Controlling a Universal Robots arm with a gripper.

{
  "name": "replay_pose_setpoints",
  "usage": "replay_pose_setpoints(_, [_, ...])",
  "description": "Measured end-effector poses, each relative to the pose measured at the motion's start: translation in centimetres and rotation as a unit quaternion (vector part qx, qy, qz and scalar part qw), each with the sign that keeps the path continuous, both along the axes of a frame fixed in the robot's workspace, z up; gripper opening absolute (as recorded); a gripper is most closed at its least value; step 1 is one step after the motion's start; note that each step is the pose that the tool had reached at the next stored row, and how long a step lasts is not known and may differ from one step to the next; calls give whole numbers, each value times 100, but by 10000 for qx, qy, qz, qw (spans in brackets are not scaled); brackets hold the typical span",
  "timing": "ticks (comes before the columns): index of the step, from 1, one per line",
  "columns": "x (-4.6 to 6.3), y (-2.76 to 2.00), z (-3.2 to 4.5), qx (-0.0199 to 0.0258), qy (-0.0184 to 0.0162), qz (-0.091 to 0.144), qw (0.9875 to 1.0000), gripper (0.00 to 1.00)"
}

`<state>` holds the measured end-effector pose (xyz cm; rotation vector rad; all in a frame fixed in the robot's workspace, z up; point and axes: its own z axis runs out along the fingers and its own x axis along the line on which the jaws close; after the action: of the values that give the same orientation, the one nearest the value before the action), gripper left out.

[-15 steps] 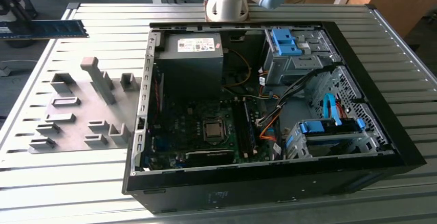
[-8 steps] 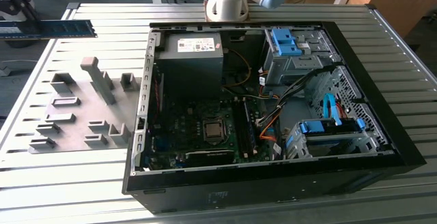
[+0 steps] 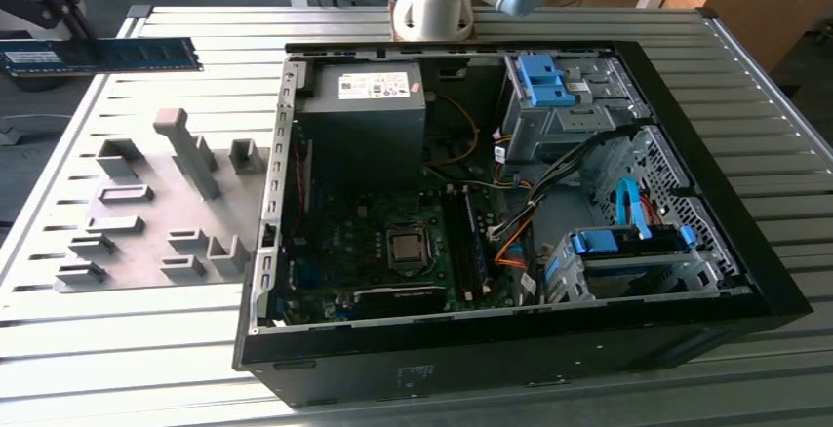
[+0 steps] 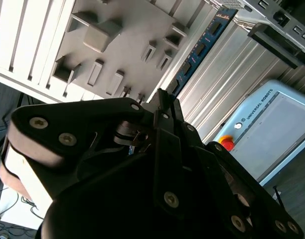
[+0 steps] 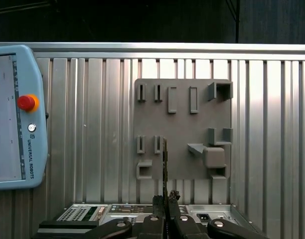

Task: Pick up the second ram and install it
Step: 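Pick up the second ram and move it above second insertion slot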

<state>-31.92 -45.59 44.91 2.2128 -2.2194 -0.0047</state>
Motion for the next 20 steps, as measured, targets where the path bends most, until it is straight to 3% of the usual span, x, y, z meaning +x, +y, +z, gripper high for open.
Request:
replay_pose_setpoints(12, [216, 0, 0, 0, 0, 0, 10000, 14])
replay_pose_setpoints(20, [447, 0, 0, 0, 1, 0, 10000, 14])
